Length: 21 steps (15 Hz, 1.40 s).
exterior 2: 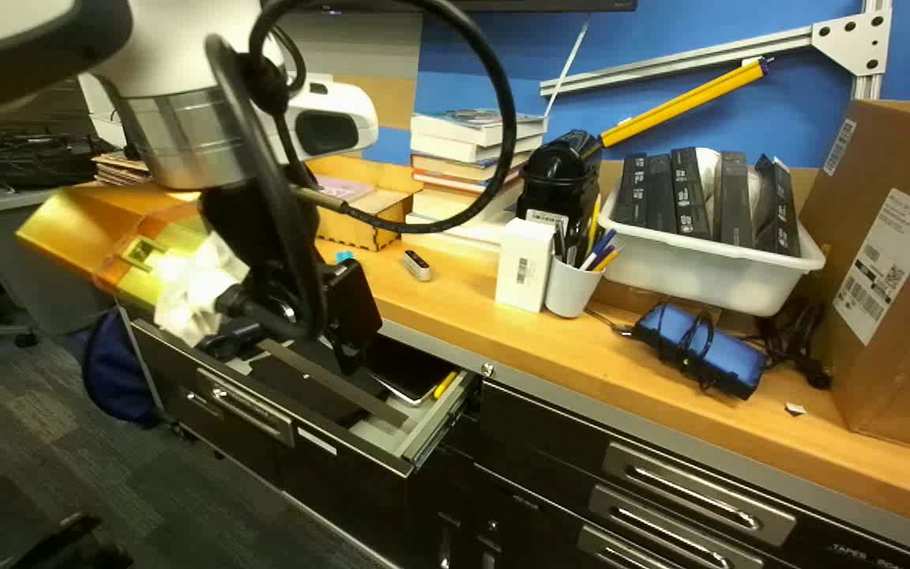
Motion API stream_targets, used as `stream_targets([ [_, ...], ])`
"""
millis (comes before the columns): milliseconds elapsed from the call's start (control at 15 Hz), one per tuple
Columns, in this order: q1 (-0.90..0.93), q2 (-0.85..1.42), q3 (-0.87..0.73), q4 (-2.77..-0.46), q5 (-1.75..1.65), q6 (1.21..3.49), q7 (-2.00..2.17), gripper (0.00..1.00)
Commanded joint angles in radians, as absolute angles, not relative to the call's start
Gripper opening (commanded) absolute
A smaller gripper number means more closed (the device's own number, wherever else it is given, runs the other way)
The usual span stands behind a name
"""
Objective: Put the blue block inside the open drawer and push the drawer closed
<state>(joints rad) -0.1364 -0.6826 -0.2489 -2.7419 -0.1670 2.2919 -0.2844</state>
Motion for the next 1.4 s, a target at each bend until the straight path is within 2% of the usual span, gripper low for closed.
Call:
stream_targets([
  [0, -0.144, -0.683, -0.24, -2.738, -0.159, 2.29, -0.29, 1.0],
  [400, -0.139, -0.655, -0.219, -2.708, -0.159, 2.29, -0.261, 1.0],
  [933, -0.079, -0.27, 0.098, -2.389, -0.249, 2.332, 0.082, 1.0],
  [1333, 0.013, 0.102, 0.133, -2.132, -0.248, 2.393, 0.1, 1.0],
])
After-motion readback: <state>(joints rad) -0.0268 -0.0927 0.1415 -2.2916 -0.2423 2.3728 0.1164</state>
